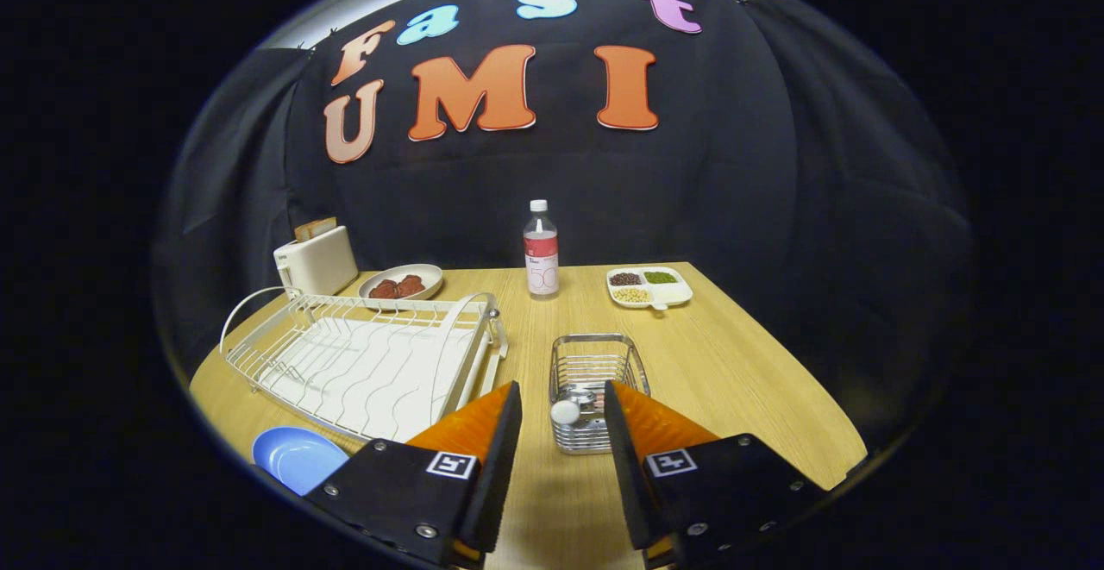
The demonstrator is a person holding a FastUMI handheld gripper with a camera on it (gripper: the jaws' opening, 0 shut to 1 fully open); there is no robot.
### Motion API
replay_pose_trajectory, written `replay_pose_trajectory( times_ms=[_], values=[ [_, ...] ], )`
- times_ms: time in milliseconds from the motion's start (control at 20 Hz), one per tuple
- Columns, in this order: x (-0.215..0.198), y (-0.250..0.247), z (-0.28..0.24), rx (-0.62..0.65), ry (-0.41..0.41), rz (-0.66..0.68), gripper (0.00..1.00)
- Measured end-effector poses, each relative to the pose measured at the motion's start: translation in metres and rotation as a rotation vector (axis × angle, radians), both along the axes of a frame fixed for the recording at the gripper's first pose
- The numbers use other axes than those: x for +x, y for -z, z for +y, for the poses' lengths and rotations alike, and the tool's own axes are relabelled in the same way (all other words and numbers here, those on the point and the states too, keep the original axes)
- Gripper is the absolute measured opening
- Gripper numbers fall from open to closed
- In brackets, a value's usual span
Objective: Take the plate from the dish rack, then take the spoon from the basket and place it into the plate.
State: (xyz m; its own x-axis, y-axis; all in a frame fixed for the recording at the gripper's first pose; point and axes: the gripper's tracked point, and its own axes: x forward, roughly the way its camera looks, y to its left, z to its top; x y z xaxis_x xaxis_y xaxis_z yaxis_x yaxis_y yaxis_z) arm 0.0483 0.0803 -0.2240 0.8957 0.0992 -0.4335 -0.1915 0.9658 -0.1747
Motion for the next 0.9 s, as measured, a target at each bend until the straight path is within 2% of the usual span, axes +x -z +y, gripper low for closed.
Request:
replay_pose_trajectory(
  times_ms=[50, 100, 250, 300, 500, 700, 900],
  values=[
    [0.003, 0.006, -0.002, -0.013, -0.009, 0.004, 0.53],
    [0.007, 0.008, -0.004, -0.015, -0.014, 0.001, 0.45],
    [0.017, 0.010, -0.009, -0.014, -0.008, -0.020, 0.27],
    [0.016, 0.006, -0.009, -0.006, -0.011, -0.027, 0.14],
    [0.013, -0.006, -0.016, 0.028, 0.004, -0.027, 0.06],
    [0.005, -0.040, -0.018, 0.001, 0.009, -0.084, 0.05],
    [-0.022, -0.079, -0.007, -0.013, 0.011, -0.136, 0.05]
  ],
)
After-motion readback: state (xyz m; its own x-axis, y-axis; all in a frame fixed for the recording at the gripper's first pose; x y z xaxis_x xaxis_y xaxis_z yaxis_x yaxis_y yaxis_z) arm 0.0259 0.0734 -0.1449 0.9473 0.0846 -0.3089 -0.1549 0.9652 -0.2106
